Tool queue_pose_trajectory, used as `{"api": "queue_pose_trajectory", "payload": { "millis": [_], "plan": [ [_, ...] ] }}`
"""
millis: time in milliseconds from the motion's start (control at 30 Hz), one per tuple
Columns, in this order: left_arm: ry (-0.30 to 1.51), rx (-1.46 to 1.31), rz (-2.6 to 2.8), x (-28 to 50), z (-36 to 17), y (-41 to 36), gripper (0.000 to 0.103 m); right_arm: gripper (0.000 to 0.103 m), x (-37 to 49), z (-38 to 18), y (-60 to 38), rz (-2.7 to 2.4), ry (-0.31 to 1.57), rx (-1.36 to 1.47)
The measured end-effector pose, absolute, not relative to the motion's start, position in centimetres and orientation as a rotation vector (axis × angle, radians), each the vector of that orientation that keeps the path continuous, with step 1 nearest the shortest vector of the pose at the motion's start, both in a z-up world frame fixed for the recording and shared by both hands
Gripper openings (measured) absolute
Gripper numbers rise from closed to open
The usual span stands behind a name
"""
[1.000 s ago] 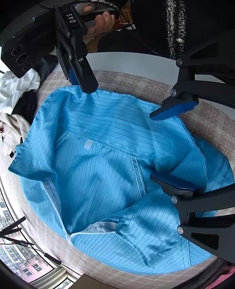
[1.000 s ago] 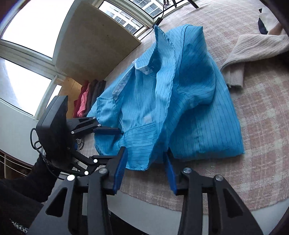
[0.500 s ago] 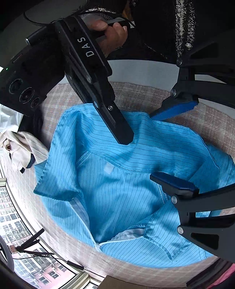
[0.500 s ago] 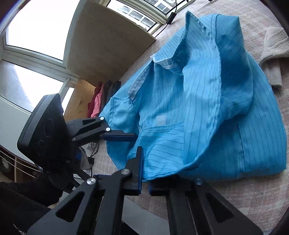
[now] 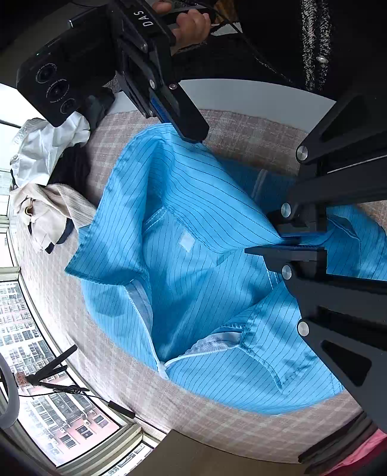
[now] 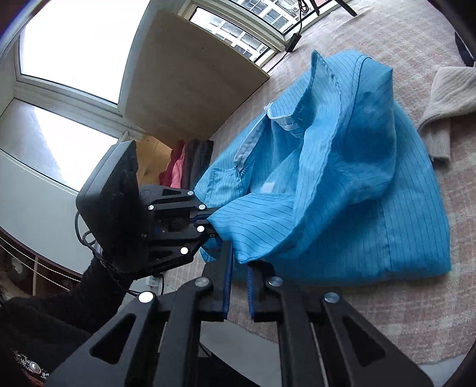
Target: Fold clothes
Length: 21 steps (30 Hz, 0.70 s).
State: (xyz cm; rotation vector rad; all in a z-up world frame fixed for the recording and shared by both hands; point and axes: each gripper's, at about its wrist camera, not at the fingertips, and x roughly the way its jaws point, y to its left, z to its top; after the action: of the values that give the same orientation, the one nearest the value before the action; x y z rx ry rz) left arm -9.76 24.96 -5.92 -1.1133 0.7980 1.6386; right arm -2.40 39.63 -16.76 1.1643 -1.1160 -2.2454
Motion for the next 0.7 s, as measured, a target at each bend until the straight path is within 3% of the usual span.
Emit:
{"api": "queue_pose_trajectory", "payload": {
  "millis": [67, 133, 367, 400, 500, 700],
  "plan": [
    [0.825, -1.100, 1.657, -11.4, -5.6, 24.5, 0.003, 0.025, -1.0, -15.6, 40.9, -2.284, -1.085, 1.195],
    [0.854, -1.097, 1.681, -11.4, -6.2, 21.9, 0.003, 0.058, -1.0, -14.7, 42.7, -2.334, -1.085, 1.222],
    [0.861, -1.085, 1.708, -11.5, -7.5, 21.1, 0.003, 0.059, -6.7, -16.6, 44.3, -2.228, -1.003, 1.562],
    [0.866, -1.085, 1.715, -11.4, -7.9, 21.7, 0.003, 0.057, -7.2, -17.2, 43.9, -2.200, -0.997, 1.581],
    [0.870, -1.094, 1.749, -11.3, -8.7, 22.7, 0.003, 0.002, -7.6, -18.2, 43.3, -2.145, -1.045, 1.508],
    [0.824, -1.142, 1.864, -12.3, -9.5, 21.1, 0.002, 0.001, -4.4, -17.1, 46.3, -2.128, -1.325, 1.025]
  ]
}}
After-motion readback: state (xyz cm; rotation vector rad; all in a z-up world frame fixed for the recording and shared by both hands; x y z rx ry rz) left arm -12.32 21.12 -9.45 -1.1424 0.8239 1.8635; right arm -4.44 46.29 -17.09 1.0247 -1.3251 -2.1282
